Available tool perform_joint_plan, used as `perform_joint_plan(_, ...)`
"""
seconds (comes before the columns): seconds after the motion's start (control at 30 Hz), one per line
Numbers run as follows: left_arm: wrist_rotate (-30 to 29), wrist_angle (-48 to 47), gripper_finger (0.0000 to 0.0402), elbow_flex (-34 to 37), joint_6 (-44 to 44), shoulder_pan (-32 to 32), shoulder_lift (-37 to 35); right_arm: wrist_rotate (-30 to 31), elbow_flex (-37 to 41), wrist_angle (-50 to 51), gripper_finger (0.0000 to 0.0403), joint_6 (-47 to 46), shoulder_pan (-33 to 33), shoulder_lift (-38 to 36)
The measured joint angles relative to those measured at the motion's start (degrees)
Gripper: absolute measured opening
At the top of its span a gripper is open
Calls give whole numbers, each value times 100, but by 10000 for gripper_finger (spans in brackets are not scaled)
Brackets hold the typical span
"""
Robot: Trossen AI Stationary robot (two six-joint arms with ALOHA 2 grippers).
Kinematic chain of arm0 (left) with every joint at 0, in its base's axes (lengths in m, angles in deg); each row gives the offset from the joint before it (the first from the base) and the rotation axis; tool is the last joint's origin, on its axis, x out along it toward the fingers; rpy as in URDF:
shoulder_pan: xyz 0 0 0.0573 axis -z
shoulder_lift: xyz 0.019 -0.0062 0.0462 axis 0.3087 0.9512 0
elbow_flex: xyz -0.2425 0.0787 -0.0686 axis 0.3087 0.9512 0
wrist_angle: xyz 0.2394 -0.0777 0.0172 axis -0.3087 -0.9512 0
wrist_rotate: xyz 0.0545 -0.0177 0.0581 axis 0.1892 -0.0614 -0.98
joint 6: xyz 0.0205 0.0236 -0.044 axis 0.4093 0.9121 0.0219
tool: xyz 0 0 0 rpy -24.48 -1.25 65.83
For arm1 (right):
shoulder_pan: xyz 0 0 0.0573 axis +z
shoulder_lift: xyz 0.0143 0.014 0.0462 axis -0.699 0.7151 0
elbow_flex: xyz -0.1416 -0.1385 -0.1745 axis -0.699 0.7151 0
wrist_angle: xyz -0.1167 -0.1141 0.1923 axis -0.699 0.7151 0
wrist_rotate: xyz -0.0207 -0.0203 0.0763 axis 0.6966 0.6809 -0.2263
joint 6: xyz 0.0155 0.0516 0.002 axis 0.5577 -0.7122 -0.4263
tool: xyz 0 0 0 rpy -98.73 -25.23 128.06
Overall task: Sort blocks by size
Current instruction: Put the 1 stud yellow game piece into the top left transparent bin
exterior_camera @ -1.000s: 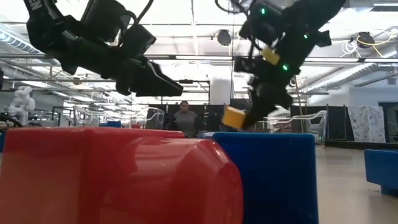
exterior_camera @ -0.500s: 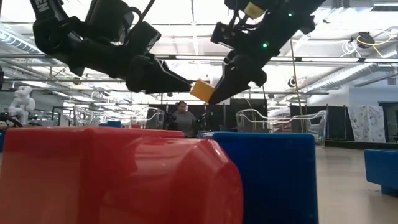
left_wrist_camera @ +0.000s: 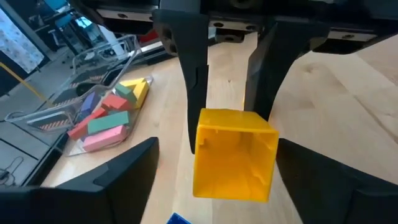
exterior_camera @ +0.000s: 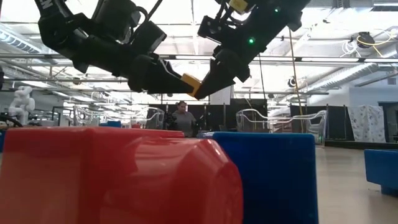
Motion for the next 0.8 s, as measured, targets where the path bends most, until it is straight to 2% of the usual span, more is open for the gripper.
perform_joint_plan(0.13,67,11,265,-1,2,0,0,-2,0,19,85,-42,2,0)
perform_joint_plan(0.33,99,35,170,-1,5,0,0,-6,0,24,87,-79,2,0)
perform_joint_plan(0.43,114,28,132,-1,18,-17,0,-44,0,42,103,-89,-1,0)
perform_joint_plan(0.63,28,12,132,-1,-150,-139,-37,83,0,95,184,-393,-7,0)
perform_joint_plan(0.8,-607,-250,143,-1,-286,-435,-258,1125,7,740,242,-1320,-14,-46)
